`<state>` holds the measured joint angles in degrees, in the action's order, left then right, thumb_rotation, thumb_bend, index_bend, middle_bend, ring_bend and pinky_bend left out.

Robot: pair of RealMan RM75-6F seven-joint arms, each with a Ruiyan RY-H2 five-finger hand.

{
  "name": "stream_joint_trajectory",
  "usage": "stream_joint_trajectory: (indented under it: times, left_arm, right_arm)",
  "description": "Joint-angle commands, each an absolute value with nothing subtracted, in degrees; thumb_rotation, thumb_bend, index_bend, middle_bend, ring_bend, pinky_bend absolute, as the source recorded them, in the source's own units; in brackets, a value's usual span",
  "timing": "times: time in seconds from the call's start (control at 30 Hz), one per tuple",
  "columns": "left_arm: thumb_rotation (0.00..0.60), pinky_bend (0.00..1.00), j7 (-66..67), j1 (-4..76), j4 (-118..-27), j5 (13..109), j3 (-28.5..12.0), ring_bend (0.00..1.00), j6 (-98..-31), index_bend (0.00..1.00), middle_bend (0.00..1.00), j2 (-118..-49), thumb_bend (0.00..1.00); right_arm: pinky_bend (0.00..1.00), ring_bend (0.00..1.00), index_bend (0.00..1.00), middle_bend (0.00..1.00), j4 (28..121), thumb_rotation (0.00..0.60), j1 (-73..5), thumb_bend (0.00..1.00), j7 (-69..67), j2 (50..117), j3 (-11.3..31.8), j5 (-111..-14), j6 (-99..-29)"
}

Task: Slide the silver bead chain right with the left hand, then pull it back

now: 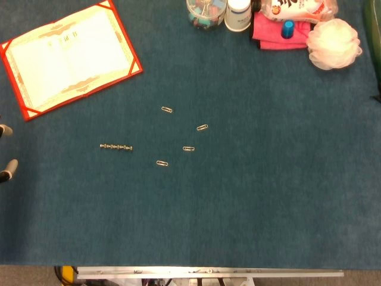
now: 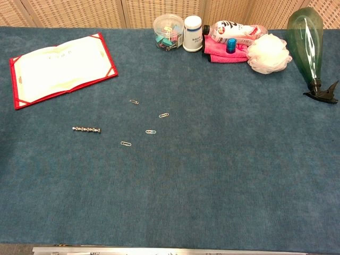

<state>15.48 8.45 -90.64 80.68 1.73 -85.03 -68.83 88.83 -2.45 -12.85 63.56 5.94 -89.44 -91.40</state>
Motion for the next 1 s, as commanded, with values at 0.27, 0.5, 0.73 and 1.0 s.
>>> stream_joint_trajectory:
  times: [0.27,0.5,0.73,1.0]
  left_arm:
    - [0.600,0.16,16.07,7.53,-90.90,81.95,1.37,0.20,-85.56,0.36,0.23,-69.04,0.19]
    - [0.600,0.16,16.07,7.88,-92.20,80.81,1.07,0.13,-82.70,0.39,0.09,-69.10,0.19]
    - [0.600,0.14,17.82,10.90,-97.81,79.32,1.11,0.04,-75.63,0.40,0.00,-66.21,0.19]
    - [0.600,0.09,22.23,16.69,-101.10,75.07,-0.42,0.00,-65.97,0.39,0.00,-65.48,0.19]
  right_arm:
    - [0.45,0.42,0.54,0.47,88.25,0.600,-3.28,0.62,-13.20,63.97,5.98,-88.75,-90.01]
    - [0.45,0.42,0.54,0.47,88.68,0.600,-2.82,0.62,-13.80,63.49,6.04,-88.34,-90.70]
    - [0.45,0.42,0.54,0.47,89.27,0.600,-2.20,0.62,-15.06,62.97,6.23,-88.57,-92.20]
    - [0.45,0.42,0.54,0.47,89.77,0.600,-1.40,0.62,-15.19,62.46,5.93,-89.01,-93.45]
